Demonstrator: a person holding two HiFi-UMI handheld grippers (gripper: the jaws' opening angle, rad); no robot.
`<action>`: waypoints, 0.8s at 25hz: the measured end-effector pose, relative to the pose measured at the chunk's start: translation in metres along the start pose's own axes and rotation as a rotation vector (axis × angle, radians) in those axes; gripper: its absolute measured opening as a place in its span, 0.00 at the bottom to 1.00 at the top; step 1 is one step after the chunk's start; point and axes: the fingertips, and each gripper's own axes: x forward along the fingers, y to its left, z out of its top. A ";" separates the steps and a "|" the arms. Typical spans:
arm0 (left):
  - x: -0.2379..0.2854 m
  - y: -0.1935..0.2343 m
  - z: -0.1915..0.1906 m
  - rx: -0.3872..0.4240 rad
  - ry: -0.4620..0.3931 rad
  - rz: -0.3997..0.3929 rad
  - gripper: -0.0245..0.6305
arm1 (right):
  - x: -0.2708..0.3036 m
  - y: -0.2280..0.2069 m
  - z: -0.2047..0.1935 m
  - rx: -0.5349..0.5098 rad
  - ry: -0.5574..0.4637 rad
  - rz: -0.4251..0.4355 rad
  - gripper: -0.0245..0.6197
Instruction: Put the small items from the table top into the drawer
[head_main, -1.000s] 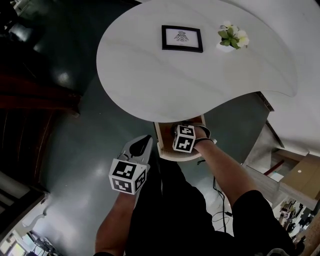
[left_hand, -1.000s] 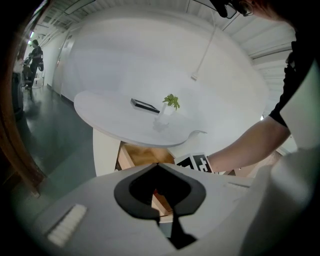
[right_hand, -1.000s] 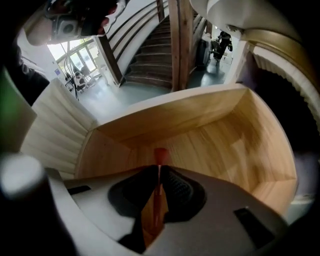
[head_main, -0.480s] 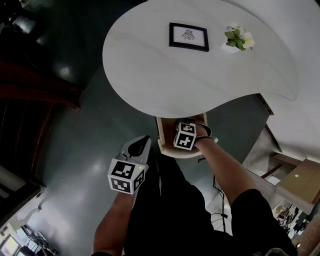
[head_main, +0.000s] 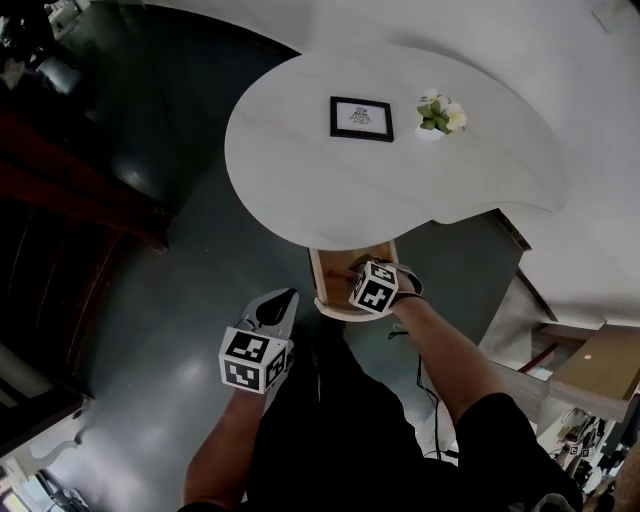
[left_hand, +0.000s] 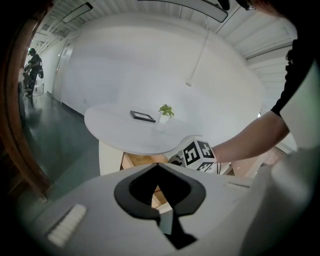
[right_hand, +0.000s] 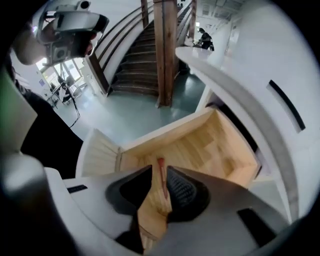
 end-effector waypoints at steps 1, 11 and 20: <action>-0.004 -0.003 0.003 0.012 0.001 -0.007 0.04 | -0.008 0.002 0.000 0.028 -0.007 -0.004 0.18; -0.043 -0.038 0.028 0.116 0.014 -0.084 0.04 | -0.083 0.023 0.005 0.276 -0.108 -0.094 0.18; -0.042 -0.065 0.056 0.181 0.004 -0.138 0.04 | -0.145 0.035 0.003 0.359 -0.232 -0.182 0.18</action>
